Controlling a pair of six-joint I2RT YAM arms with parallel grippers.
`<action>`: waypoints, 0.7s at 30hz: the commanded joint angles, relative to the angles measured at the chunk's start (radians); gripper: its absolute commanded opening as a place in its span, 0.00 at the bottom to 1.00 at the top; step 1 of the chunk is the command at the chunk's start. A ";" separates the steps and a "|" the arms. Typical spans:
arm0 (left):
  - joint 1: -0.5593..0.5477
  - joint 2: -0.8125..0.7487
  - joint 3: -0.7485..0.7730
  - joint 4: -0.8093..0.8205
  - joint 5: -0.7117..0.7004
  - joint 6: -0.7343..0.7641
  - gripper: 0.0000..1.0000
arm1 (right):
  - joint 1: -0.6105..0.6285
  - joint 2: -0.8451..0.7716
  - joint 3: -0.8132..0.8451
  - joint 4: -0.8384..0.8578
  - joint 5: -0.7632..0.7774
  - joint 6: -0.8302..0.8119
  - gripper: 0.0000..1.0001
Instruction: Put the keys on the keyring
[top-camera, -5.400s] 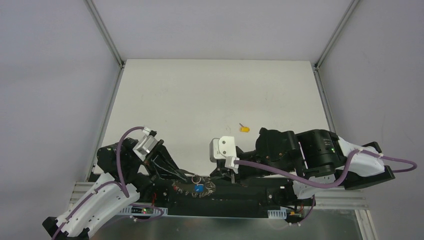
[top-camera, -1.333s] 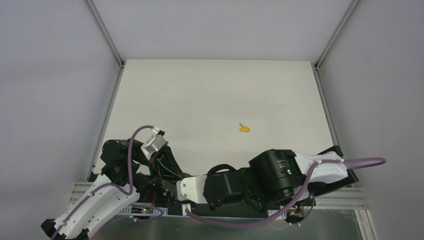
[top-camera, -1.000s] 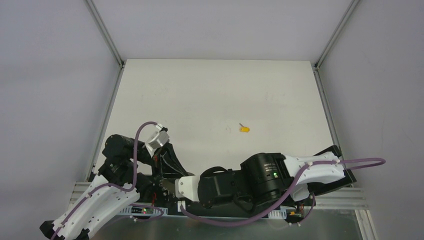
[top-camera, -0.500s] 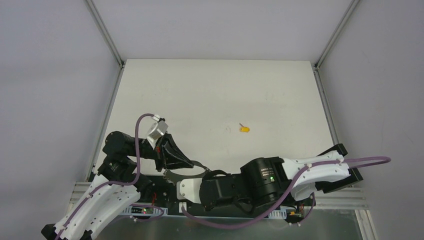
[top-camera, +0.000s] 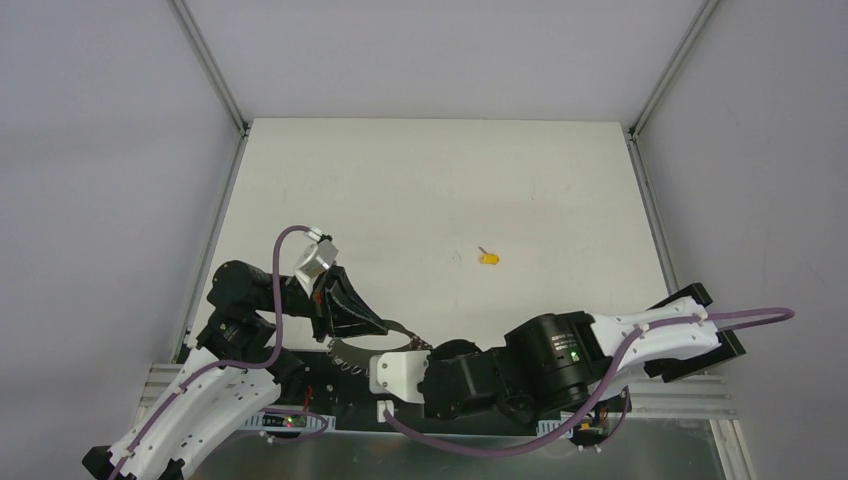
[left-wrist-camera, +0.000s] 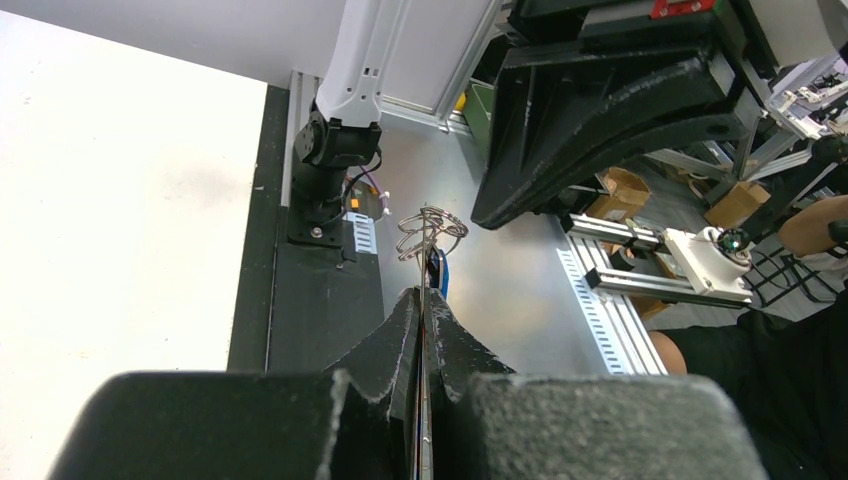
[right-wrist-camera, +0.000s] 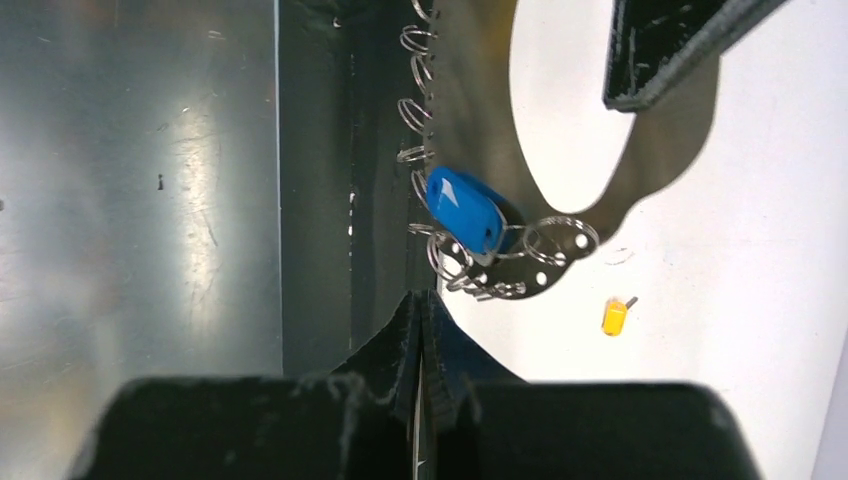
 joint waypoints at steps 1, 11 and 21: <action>0.010 -0.012 0.035 0.069 0.007 0.008 0.00 | 0.018 -0.066 -0.021 -0.016 0.117 0.047 0.00; 0.010 -0.004 0.032 0.072 -0.007 0.008 0.00 | 0.047 -0.212 -0.192 0.103 0.382 0.114 0.34; 0.013 -0.026 0.045 -0.052 -0.146 0.095 0.00 | 0.046 -0.439 -0.487 0.507 0.555 0.127 0.54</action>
